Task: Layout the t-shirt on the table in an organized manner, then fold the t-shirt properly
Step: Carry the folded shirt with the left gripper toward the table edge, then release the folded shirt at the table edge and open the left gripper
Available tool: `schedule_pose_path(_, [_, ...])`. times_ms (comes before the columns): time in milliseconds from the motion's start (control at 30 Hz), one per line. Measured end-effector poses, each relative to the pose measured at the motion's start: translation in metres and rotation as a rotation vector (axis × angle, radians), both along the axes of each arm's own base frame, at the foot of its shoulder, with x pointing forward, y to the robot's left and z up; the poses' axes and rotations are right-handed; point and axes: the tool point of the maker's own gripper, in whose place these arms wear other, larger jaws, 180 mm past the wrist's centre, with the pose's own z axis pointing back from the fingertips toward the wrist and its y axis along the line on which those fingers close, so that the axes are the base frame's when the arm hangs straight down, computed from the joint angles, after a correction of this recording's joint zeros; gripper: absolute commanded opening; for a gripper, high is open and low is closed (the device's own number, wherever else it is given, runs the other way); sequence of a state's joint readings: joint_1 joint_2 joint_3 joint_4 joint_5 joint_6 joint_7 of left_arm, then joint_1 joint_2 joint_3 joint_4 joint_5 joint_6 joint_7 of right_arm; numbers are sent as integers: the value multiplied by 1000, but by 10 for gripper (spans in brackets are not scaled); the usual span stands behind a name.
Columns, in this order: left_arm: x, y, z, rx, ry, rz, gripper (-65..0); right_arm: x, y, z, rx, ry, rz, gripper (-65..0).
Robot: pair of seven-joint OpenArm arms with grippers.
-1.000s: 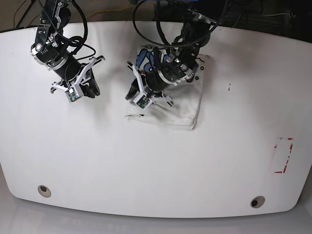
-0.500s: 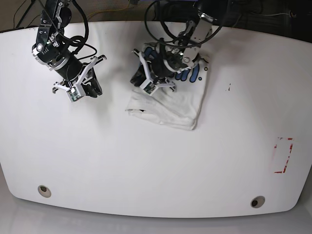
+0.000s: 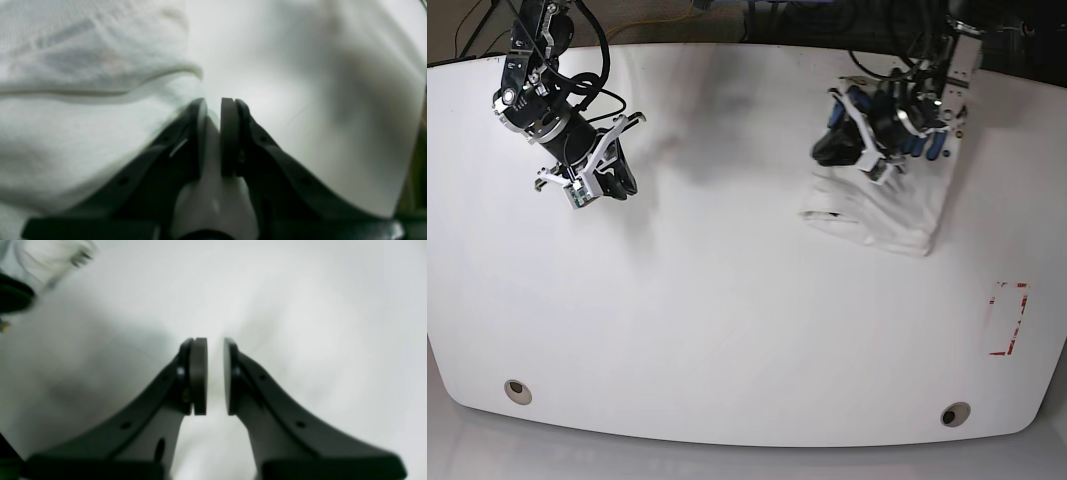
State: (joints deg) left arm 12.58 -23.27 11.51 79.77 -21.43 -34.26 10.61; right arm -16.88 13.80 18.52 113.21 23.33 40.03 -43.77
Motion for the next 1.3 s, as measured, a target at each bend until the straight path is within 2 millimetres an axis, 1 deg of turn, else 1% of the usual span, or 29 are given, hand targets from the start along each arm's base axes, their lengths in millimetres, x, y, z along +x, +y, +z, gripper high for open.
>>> schedule_pose_path(167, [-2,75,5,112,20,52,-576,0,0,0,0,1,1,-568])
schedule_pose_path(267, [-5,110,8,183,38,67,-576,0,0,0,1,0,0,-568])
schedule_pose_path(367, [-12,134,10,237,60,58,-576,0,0,0,0,1,0,-568])
schedule_pose_path(500, [-20,159,12,284,83,60,-576,0,0,0,1,0,1,-568])
schedule_pose_path(767, [-22,214,16,377,119,140,-576,0,0,0,0,1,1,-568])
schedule_pose_path(833, [-24,226,17,414,133,145,-576,-1,0,-1,1,3,1,-568])
schedule_pose_path(967, [-22,240,20,470,145,138,-576,-2,0,-1,0,6,2,-568])
schedule_pose_path(1067, [-21,243,21,489,147,134,-576,-2,0,-1,1,6,1,-568])
schedule_pose_path(1300, [-20,243,25,515,143,134,-579,-2,0,-1,0,6,1,-568])
